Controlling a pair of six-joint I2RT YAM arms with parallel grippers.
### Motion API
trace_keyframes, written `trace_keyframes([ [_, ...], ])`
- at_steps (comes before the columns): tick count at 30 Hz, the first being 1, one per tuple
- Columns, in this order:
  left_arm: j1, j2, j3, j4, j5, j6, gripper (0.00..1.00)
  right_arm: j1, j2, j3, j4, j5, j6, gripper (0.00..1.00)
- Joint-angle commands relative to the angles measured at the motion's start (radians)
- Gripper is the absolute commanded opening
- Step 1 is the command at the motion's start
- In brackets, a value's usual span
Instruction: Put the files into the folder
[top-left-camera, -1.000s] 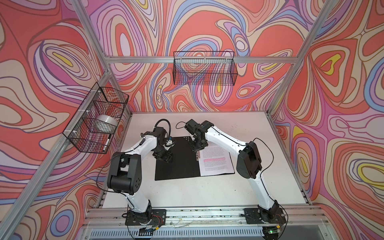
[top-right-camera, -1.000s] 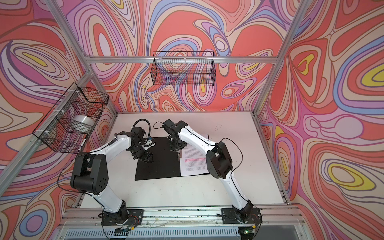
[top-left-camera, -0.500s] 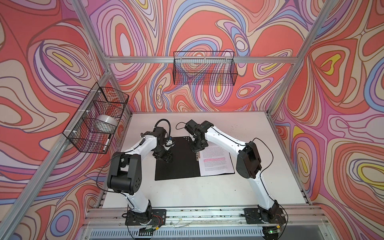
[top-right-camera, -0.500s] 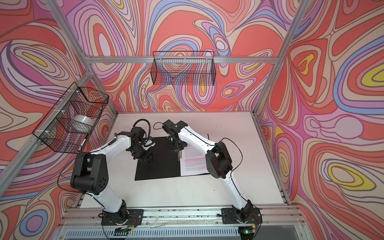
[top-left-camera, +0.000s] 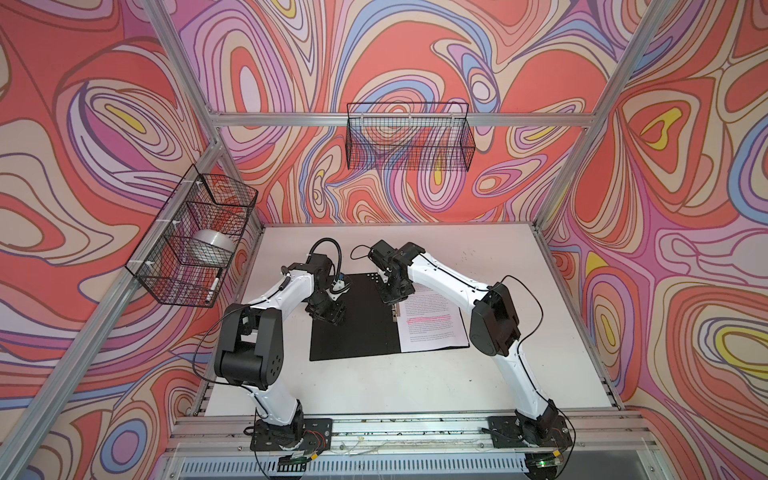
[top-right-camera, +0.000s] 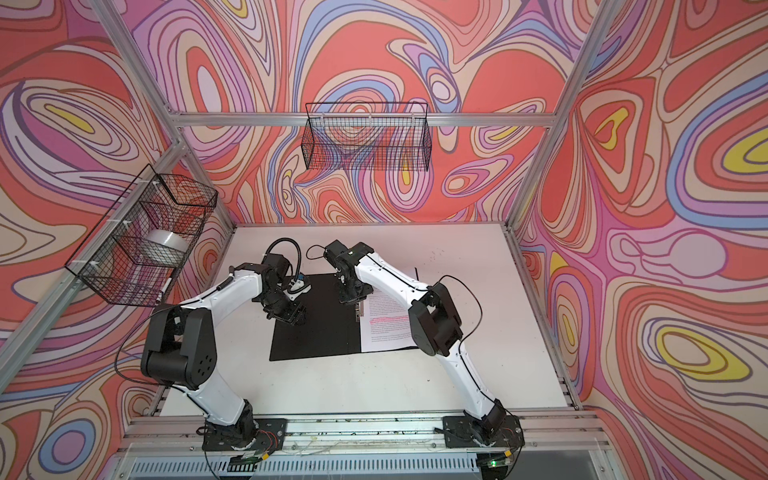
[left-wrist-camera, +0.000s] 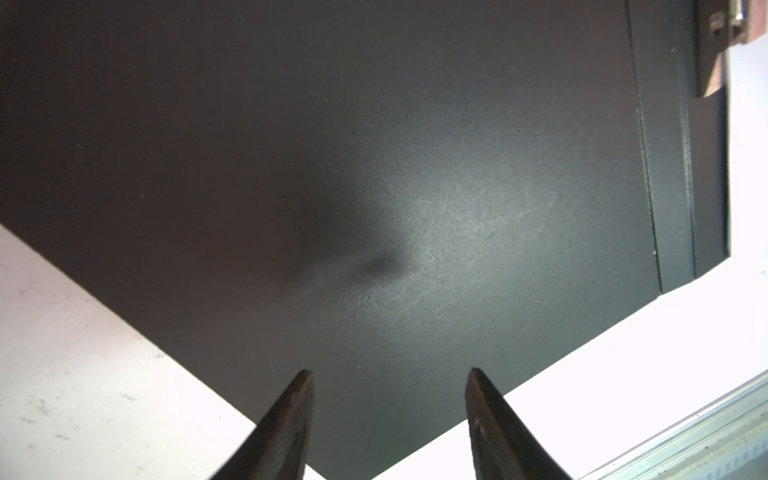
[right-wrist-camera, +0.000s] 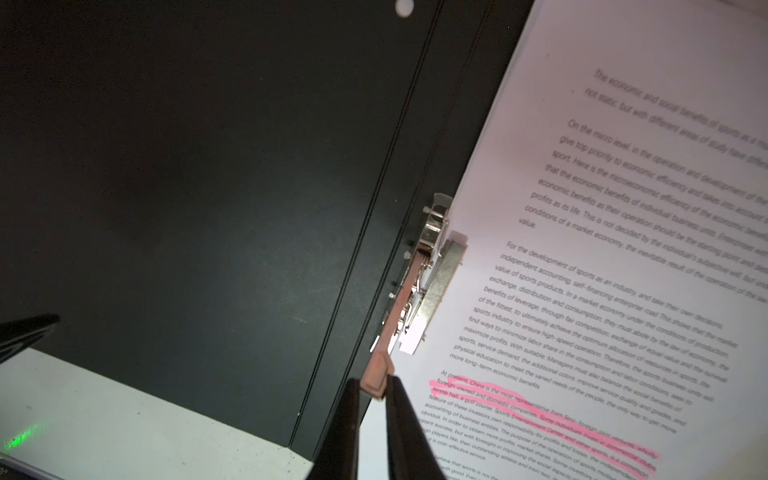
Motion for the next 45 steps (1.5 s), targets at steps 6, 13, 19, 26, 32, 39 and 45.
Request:
trace_keyframes([
  [6,-0.007,0.004,-0.015,0.003,-0.001,0.021,0.59,0.007,0.027,0.019,-0.024,0.021,-0.018,0.14],
  [13,-0.007,0.012,-0.022,0.006,-0.002,0.023,0.59,0.006,0.019,0.004,-0.051,0.035,-0.022,0.14],
  [19,-0.007,0.018,-0.028,0.011,-0.019,0.025,0.59,0.006,0.022,-0.015,-0.062,0.037,-0.022,0.14],
  [26,-0.007,0.028,-0.036,0.018,-0.046,0.031,0.58,0.006,0.018,-0.050,-0.056,0.032,-0.011,0.14],
  [32,-0.007,0.031,-0.039,0.019,-0.050,0.033,0.58,0.007,0.014,-0.075,-0.060,0.038,-0.005,0.14],
  [39,-0.007,0.034,-0.046,0.021,-0.056,0.037,0.58,0.006,0.017,-0.104,-0.066,0.040,0.000,0.14],
  [45,-0.007,0.036,-0.051,0.020,-0.059,0.041,0.57,0.007,0.018,-0.130,-0.060,0.035,0.003,0.14],
])
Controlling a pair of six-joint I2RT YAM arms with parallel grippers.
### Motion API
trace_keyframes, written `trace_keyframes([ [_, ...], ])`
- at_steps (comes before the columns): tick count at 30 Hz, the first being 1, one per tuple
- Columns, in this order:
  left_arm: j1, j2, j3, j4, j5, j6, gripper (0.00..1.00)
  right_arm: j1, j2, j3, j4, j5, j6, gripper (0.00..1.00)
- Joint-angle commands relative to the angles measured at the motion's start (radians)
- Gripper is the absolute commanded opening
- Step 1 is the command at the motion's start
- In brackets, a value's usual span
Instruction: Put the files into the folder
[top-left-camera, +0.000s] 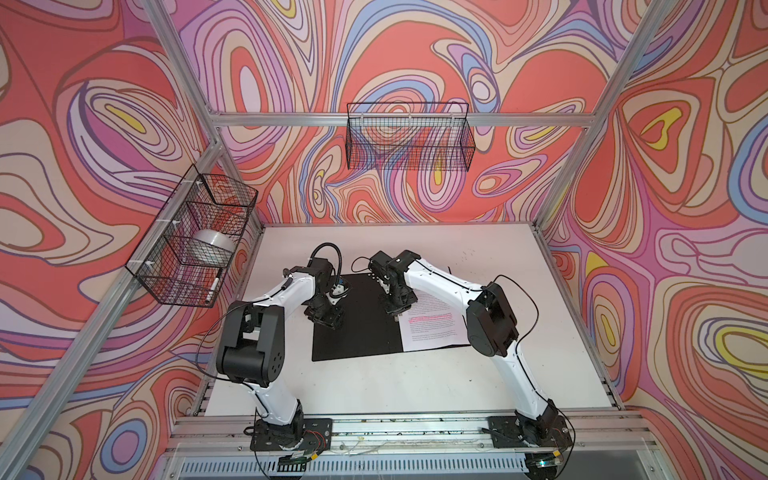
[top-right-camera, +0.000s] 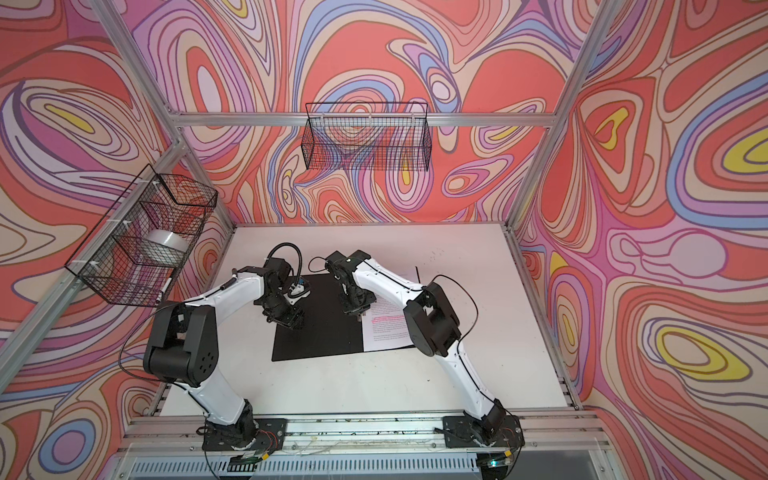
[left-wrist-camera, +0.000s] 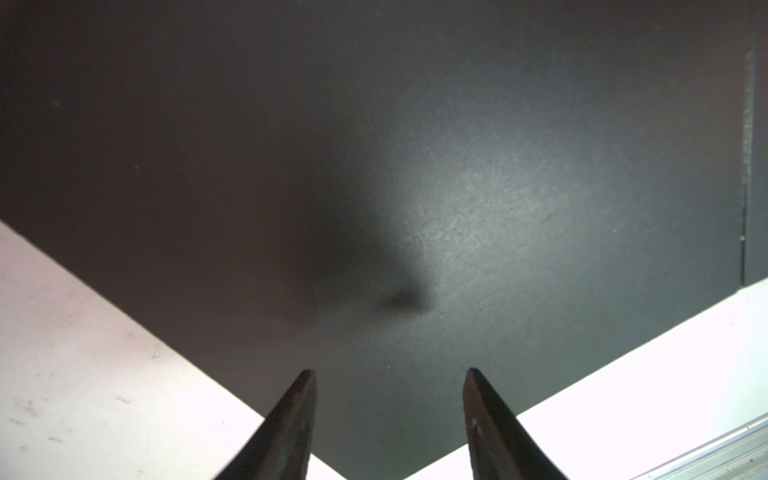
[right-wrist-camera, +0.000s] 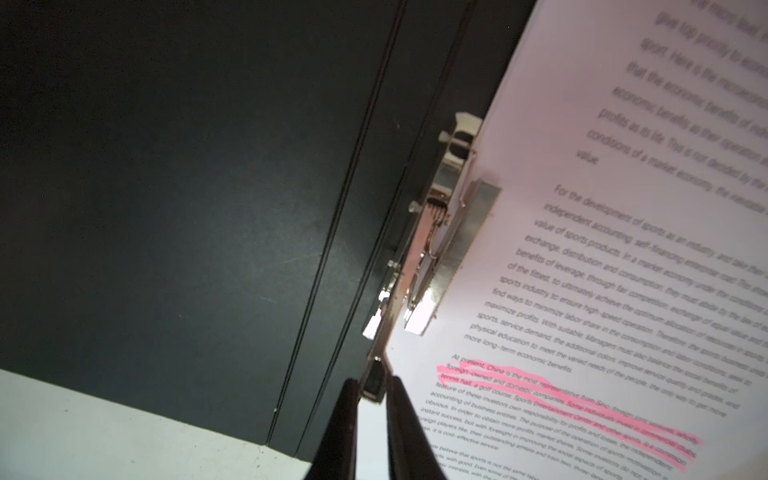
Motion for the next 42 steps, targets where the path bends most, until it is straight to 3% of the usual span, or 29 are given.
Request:
trace_keyframes([
  [1,-0.007,0.016,-0.013,-0.006,-0.009,0.026,0.57,-0.003,0.013,-0.040,-0.032,0.020,0.011,0.14],
  [42,-0.006,0.142,-0.020,0.031,-0.154,0.002,0.54,-0.026,-0.010,-0.169,0.036,-0.032,0.020,0.13],
])
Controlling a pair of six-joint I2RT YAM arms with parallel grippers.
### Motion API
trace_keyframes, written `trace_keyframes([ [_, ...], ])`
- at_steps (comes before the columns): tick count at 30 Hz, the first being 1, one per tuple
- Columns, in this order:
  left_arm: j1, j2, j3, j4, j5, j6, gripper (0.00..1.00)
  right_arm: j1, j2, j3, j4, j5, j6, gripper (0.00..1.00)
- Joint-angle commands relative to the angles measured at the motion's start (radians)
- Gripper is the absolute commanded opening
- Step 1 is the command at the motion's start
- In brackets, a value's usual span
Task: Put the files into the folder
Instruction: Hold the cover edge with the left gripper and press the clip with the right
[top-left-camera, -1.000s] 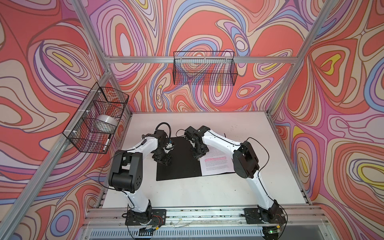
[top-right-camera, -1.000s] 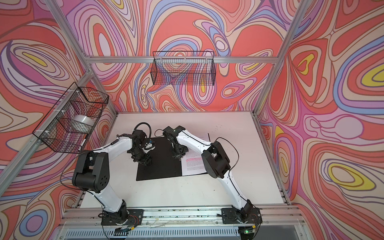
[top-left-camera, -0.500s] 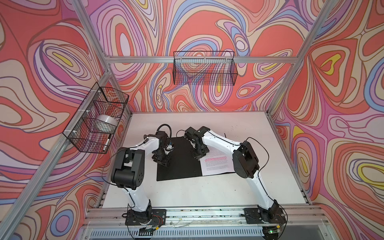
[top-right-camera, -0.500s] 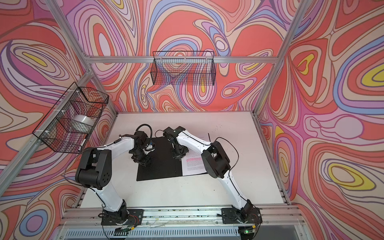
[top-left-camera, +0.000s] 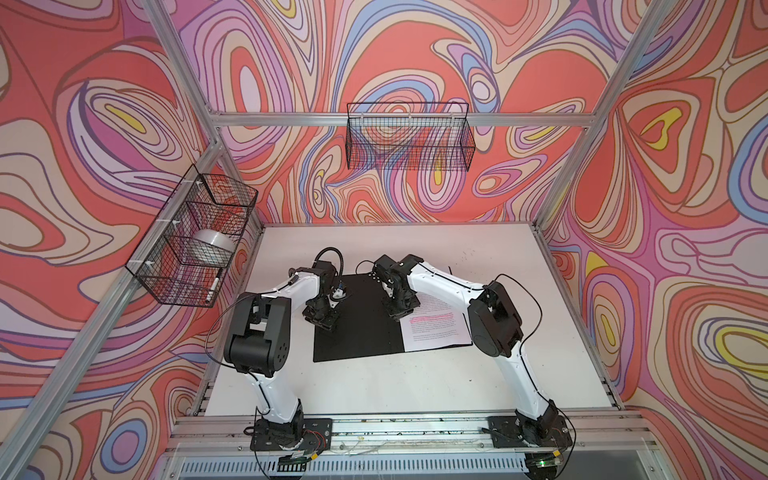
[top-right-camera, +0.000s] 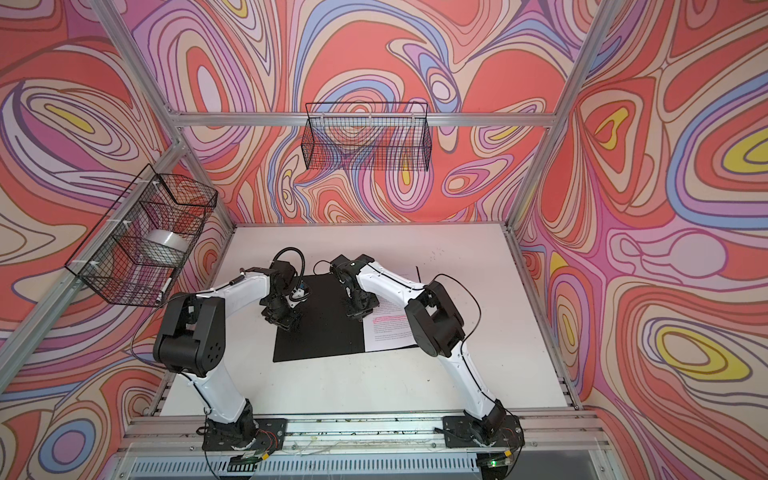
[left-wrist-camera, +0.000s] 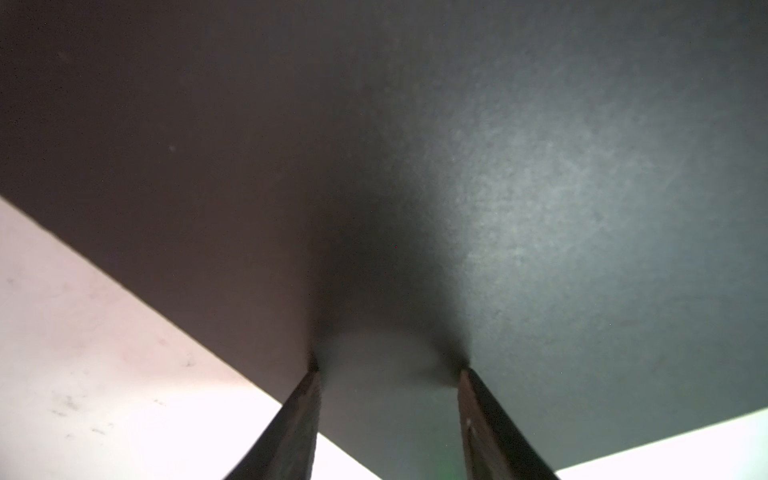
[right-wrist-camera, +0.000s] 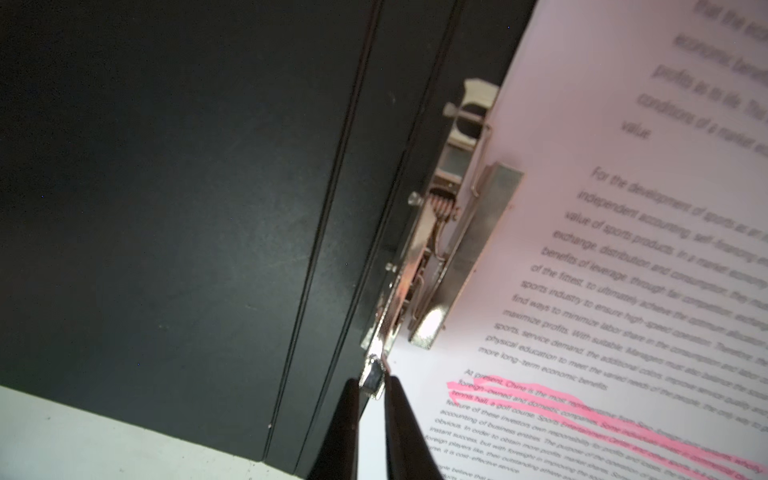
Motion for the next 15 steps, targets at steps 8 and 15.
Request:
trace_keyframes([
  [8,0.001,0.058,-0.026,0.012,-0.005,-0.001,0.54,-0.022,0.030,-0.072,-0.045,0.013,0.008,0.12],
  [15,0.001,0.058,-0.026,0.010,-0.004,0.002,0.54,-0.029,0.024,-0.081,-0.042,0.012,0.007,0.12],
])
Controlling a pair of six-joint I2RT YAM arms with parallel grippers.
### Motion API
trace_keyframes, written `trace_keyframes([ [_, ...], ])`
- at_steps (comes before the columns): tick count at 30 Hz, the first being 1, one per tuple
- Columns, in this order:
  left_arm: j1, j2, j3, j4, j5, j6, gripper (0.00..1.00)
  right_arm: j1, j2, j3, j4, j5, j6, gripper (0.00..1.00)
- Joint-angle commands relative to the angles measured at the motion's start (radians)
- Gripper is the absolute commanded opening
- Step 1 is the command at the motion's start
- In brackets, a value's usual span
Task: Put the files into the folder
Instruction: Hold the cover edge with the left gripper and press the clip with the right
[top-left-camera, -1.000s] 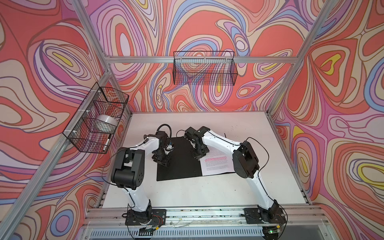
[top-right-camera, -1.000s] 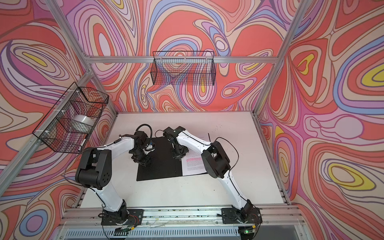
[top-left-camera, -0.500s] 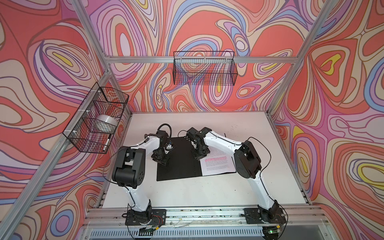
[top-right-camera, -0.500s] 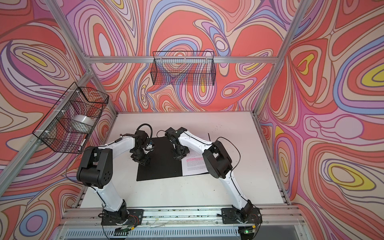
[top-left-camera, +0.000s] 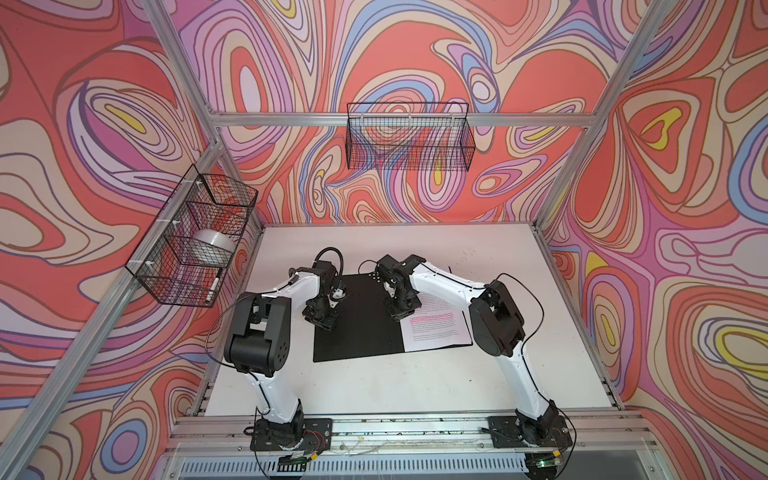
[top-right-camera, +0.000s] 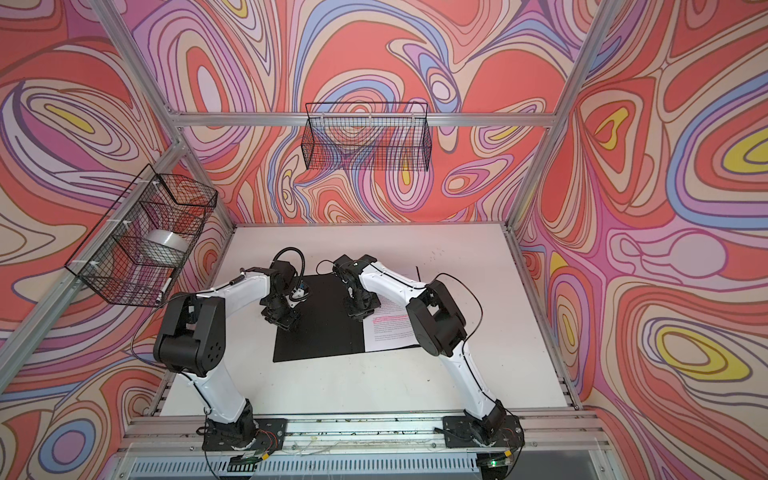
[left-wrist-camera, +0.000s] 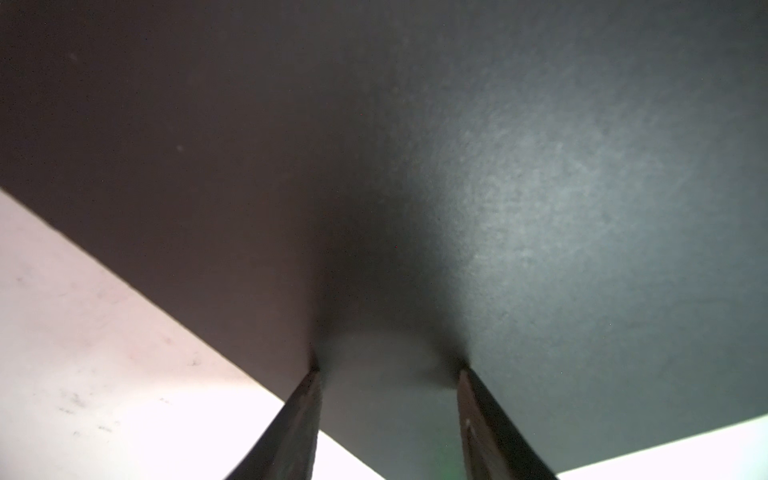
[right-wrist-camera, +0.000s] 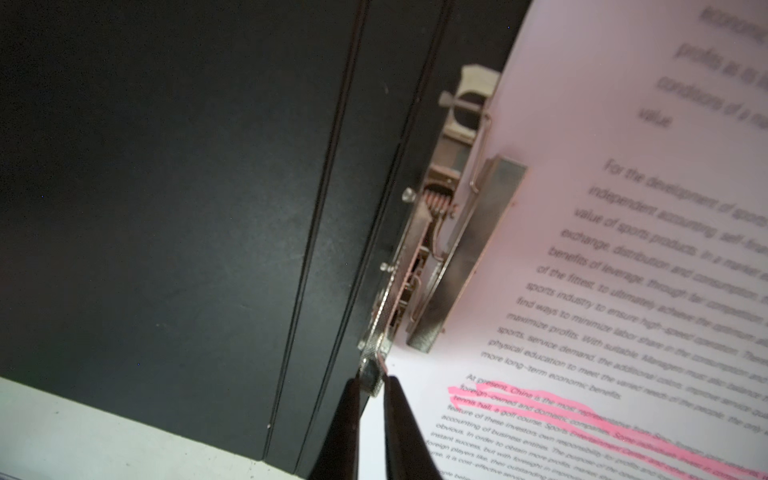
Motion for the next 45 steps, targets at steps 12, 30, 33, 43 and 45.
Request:
trace_keyframes([
  [12,0.002,0.057,-0.029,0.011,0.004,0.004,0.53,-0.024,0.061,-0.069,-0.048,0.031,0.003,0.12],
  [30,0.003,0.061,-0.026,0.010,0.020,0.002,0.53,-0.030,0.102,-0.041,-0.057,0.031,-0.007,0.11],
  [33,0.004,0.061,-0.026,0.010,0.020,0.003,0.52,-0.030,0.107,-0.038,-0.057,0.027,-0.008,0.11],
  [43,0.004,0.064,-0.022,0.008,0.023,0.005,0.52,-0.030,0.122,-0.018,-0.066,0.015,-0.012,0.11],
  [45,0.004,0.064,-0.020,0.008,0.023,0.007,0.52,-0.031,0.119,-0.012,-0.070,0.018,-0.012,0.11],
])
